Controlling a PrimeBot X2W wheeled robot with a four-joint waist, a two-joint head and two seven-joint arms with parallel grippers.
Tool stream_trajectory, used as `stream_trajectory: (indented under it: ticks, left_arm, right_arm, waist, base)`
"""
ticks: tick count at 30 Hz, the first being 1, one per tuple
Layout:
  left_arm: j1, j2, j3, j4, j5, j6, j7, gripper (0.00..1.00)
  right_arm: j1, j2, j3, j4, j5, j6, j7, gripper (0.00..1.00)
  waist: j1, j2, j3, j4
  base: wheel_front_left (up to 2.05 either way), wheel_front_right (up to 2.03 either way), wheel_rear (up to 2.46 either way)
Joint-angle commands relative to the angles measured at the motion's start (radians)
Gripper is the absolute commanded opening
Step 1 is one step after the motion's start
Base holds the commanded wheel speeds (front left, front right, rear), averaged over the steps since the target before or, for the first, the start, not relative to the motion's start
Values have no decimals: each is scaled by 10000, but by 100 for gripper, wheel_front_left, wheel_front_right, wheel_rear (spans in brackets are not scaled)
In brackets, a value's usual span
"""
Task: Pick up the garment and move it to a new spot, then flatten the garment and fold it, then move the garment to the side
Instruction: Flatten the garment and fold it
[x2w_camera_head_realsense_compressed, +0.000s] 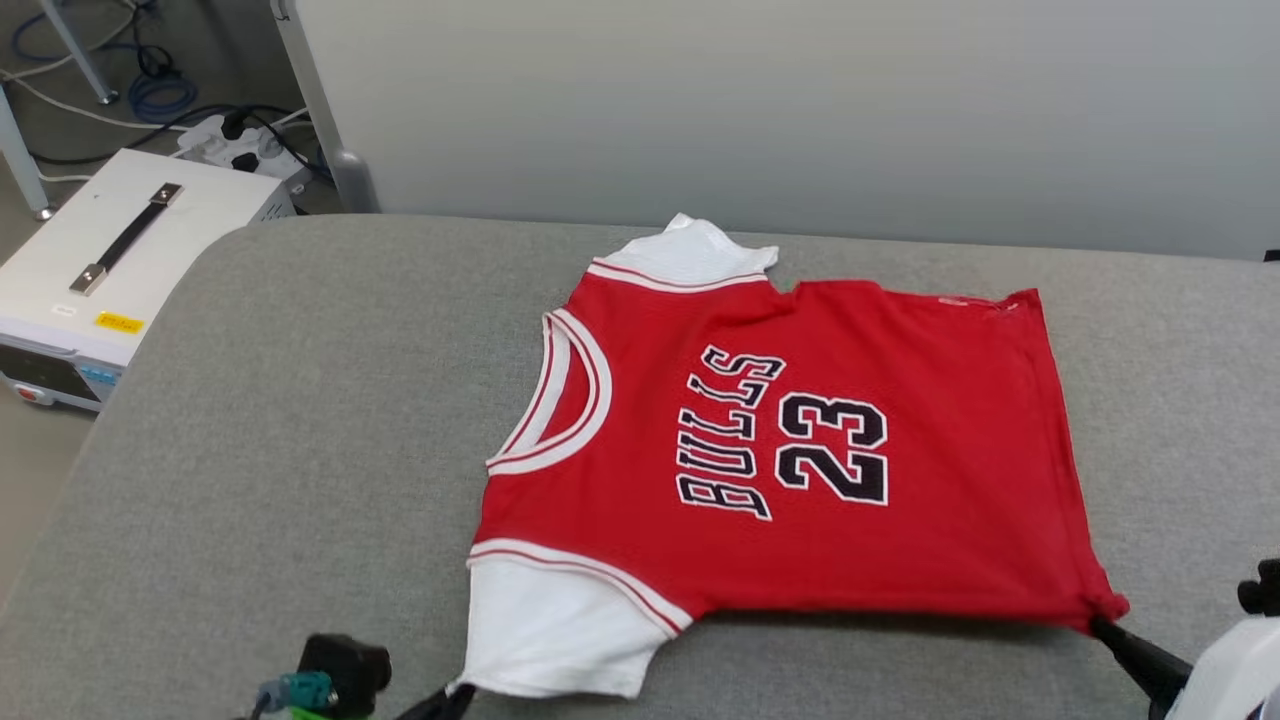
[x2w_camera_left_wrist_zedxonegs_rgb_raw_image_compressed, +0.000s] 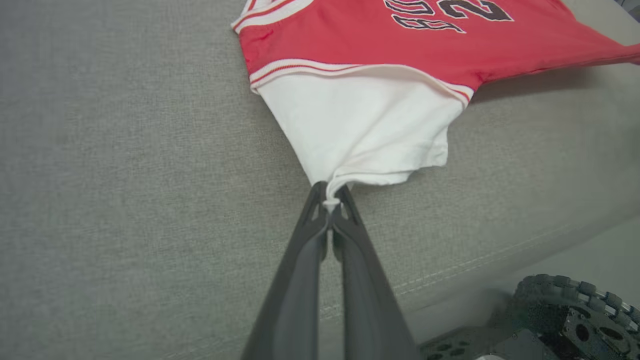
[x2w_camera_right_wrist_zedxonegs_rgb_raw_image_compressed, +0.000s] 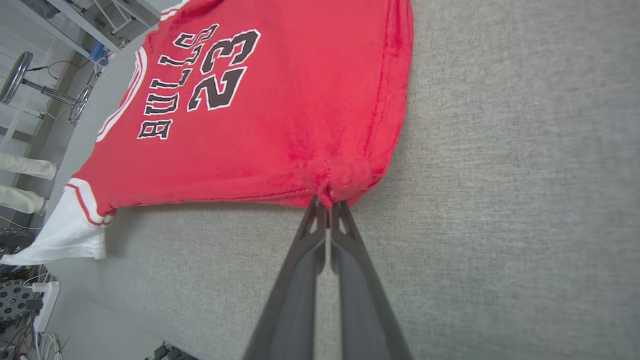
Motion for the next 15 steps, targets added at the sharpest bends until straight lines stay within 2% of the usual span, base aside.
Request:
stream_trajectory:
  ticks: [1,2,7,12,15]
  left_arm:
    - [320,133,-107,-232,-133,-61,188,0]
    - [490,227,-212,-477,-254,-145,387,0]
    - [555,472,12,-1268,-335,86,535,0]
    - [-203,497,392,-1734,-270,110,378,0]
    - [-880,324,628,-1820,-445,71,358,0]
  right_arm:
    - [326,-91,-115,-215,-34,-7,167,0]
    - [561,-142,-207,-473,-71,-7,327,0]
    - [1189,-177,-974,-1512,-314,-7,909,0]
    - [1106,94,-1878,-2264,-710,-7,1439,0]
    - [842,340,-2333,-2633,-994,-7,1920,0]
  waist:
    - [2,-1,-25,-17]
    - [2,-1,1,-17]
    - [2,-1,261,-53]
    - [2,-1,667,-83]
    - [2,-1,1031,-101]
  base:
    - [0,0,0]
    - [0,0,0]
    - [0,0,0]
    - [0,0,0]
    - [0,0,0]
